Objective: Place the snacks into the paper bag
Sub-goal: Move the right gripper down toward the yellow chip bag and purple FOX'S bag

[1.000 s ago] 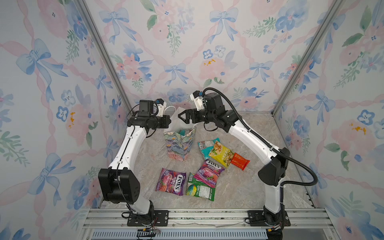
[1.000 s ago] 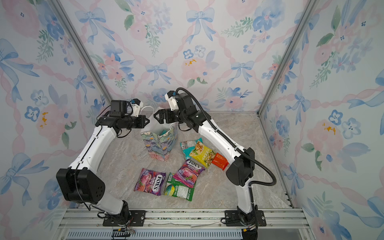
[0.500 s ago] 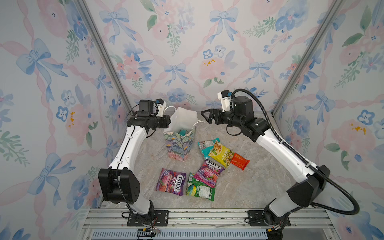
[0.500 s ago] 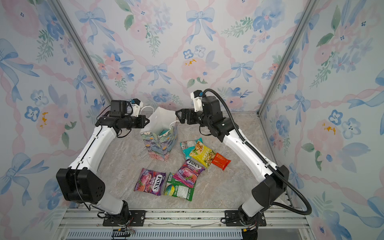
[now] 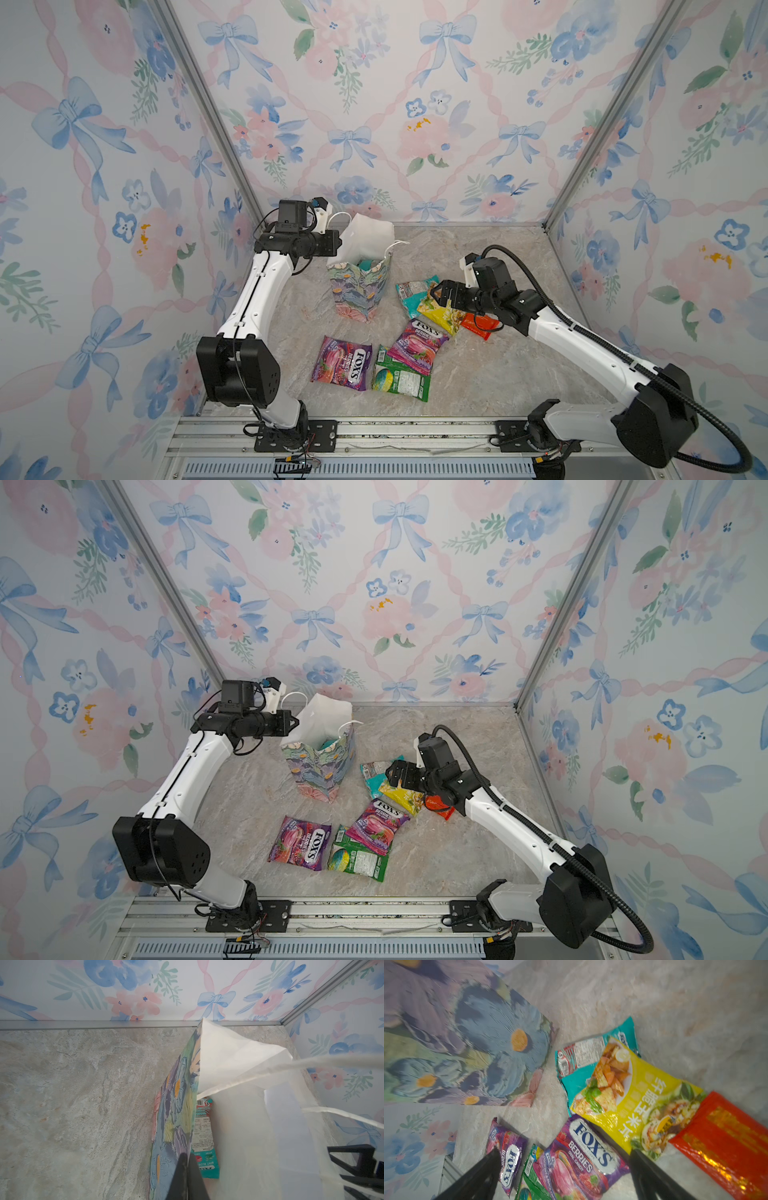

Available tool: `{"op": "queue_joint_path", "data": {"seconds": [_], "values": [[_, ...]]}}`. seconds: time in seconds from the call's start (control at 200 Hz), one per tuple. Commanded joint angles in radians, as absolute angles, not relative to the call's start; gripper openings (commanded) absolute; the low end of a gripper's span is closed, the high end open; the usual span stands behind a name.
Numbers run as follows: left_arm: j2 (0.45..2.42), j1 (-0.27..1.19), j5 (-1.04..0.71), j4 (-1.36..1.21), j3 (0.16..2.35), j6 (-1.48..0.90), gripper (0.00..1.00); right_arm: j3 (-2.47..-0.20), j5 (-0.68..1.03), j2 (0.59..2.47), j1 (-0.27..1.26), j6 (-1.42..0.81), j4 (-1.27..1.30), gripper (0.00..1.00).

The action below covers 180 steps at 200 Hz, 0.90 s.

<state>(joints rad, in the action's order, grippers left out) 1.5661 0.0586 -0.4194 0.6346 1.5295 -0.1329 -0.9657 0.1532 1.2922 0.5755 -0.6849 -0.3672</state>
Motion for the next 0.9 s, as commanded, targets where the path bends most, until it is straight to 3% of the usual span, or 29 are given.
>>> {"op": "queue_joint_path", "data": {"seconds": [0.0, 0.27, 0.63, 0.895], "values": [[1.55, 0.063, -0.414, 0.644, 1.516, -0.129, 0.0, -0.914, 0.208, 1.275, 0.601, -0.775, -0.402, 0.99], [1.549, 0.063, -0.416, 0.644, 1.517, -0.131, 0.0, -0.808, 0.284, 1.259, 0.621, -0.832, -0.435, 0.99], [1.554, 0.064, -0.416, 0.644, 1.516, -0.131, 0.0, -0.734, 0.363, 1.344, 0.64, -0.872, -0.365, 0.87], [1.555, 0.063, -0.416, 0.644, 1.517, -0.131, 0.0, -0.728, 0.415, 1.414, 0.64, -0.888, -0.309, 0.85]]}}
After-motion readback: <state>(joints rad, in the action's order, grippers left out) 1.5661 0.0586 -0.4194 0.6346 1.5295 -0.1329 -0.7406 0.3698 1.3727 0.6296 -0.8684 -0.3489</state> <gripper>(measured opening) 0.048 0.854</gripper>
